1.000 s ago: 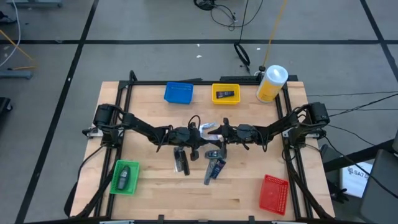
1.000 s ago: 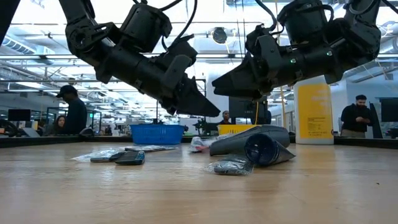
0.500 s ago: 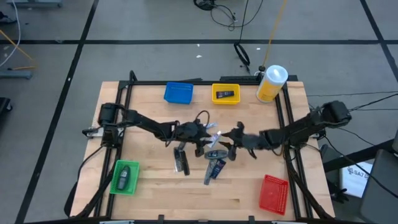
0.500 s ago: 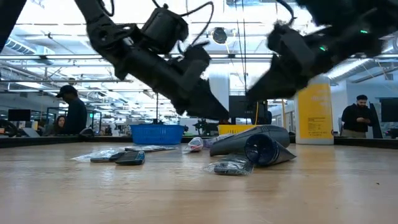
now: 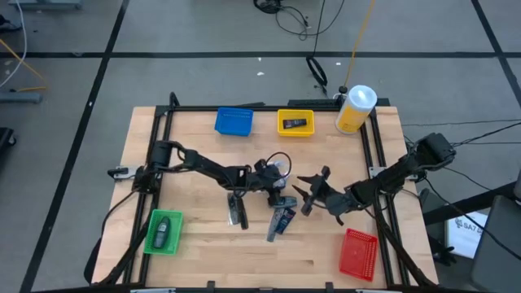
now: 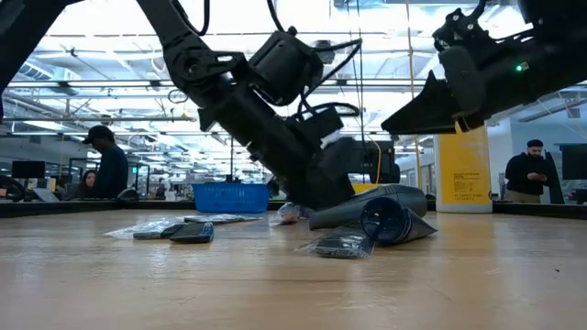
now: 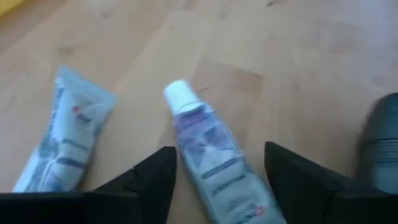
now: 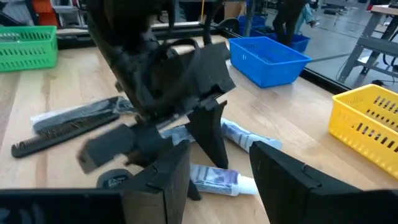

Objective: Pick & Place Travel size toiletries
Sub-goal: Put the white toothpaste into the blue bin

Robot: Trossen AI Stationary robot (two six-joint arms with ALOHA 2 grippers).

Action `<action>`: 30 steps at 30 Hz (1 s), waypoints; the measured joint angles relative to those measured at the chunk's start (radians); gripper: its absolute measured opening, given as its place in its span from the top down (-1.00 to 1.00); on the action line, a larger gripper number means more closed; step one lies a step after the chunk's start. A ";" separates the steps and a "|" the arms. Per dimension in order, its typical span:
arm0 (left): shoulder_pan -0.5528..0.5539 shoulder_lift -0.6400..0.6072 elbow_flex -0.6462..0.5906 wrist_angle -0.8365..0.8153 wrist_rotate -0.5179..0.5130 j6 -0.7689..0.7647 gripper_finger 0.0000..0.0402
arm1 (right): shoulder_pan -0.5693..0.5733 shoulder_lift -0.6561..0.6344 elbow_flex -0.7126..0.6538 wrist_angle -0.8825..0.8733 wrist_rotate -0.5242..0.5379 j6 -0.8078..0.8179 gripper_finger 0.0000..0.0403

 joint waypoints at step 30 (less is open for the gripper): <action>0.038 -0.392 -0.001 -0.584 -0.203 0.281 0.90 | 0.021 0.001 0.000 -0.005 -0.024 0.073 0.21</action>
